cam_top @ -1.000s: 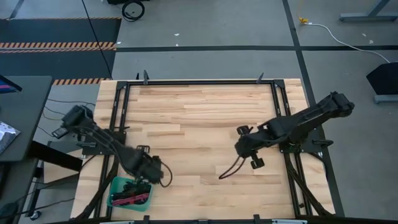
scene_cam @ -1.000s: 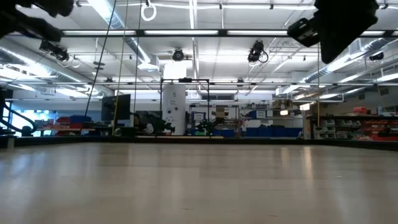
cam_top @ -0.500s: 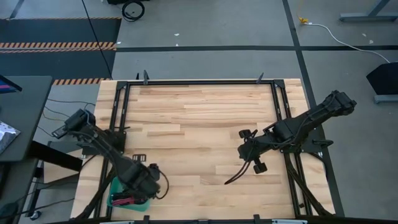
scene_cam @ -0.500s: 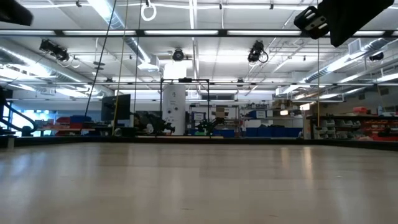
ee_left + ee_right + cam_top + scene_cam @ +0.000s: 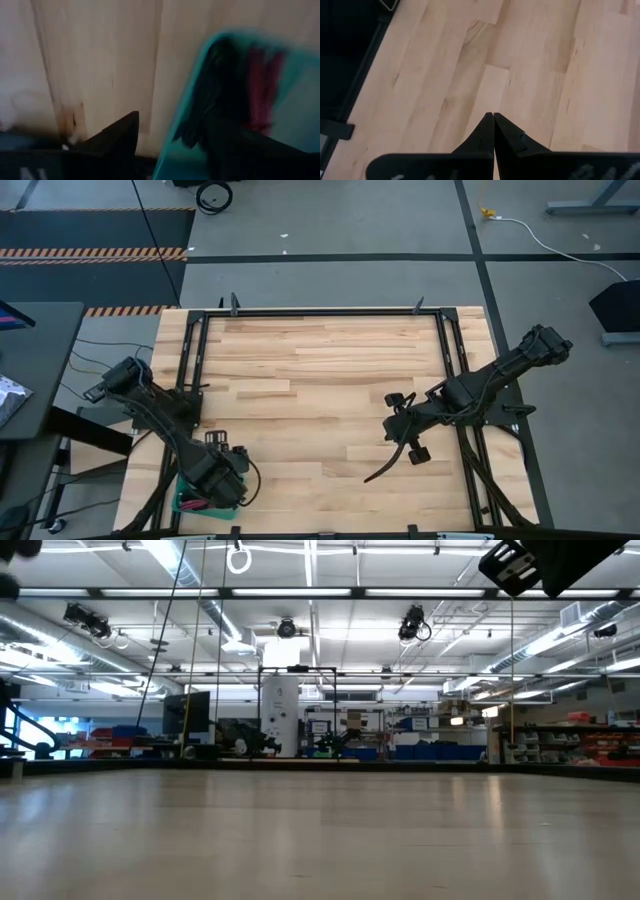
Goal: Pick and place USB-C Cables
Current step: Move the green bin to the center of the table
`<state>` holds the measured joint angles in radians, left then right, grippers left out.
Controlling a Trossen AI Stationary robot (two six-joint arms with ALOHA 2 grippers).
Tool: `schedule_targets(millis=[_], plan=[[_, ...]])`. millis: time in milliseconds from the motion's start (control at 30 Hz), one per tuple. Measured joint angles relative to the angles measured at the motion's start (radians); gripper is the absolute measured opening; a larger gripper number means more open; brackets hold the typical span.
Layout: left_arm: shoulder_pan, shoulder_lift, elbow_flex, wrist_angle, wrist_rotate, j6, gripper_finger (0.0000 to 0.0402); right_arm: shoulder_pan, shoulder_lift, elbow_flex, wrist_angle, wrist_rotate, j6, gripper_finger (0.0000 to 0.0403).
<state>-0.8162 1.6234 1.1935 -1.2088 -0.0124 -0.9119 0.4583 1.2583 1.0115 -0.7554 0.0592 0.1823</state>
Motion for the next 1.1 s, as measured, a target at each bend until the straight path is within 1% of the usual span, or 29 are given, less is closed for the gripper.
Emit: schedule_targets(millis=[133,233,300,367,433,533,600,667,800,933,1100], plan=[[0.000,0.001,-0.102,0.079,0.079,0.000,0.0233,0.024,0.000,0.000,0.004,0.000,0.001,0.0003],[0.001,0.001,-0.165,0.136,0.084,0.004,0.0217,0.032,0.000,0.000,0.004,-0.002,0.001,0.0003],[0.002,0.001,-0.209,0.197,0.084,0.029,0.0197,0.033,0.000,0.000,0.006,-0.002,0.002,0.0003],[0.007,0.001,-0.252,0.256,0.085,0.045,0.0169,0.033,0.000,0.000,0.012,-0.001,0.002,0.0003],[0.020,0.001,-0.288,0.305,0.093,0.051,0.0132,0.033,0.000,0.000,0.021,-0.001,0.001,0.0003],[0.054,0.001,-0.316,0.339,0.093,0.060,0.0067,0.032,0.000,0.000,0.028,-0.001,0.001,0.0003],[0.089,0.001,-0.319,0.343,0.083,0.091,0.0024,0.032,0.000,0.000,0.030,-0.001,0.001,0.0003],[0.134,0.000,-0.319,0.355,0.058,0.132,0.0012,0.032,0.000,0.000,0.030,-0.001,0.000,0.0003],[0.253,-0.001,-0.317,0.412,-0.004,0.277,0.0016,0.033,0.000,0.000,0.030,0.000,0.001,0.0003],[0.429,0.000,-0.317,0.558,-0.066,0.411,0.0008,0.033,0.000,0.000,0.050,-0.013,0.021,0.0003],[0.646,0.001,-0.317,0.720,-0.071,0.586,0.0007,0.046,0.000,0.000,0.059,-0.033,0.022,0.0003]])
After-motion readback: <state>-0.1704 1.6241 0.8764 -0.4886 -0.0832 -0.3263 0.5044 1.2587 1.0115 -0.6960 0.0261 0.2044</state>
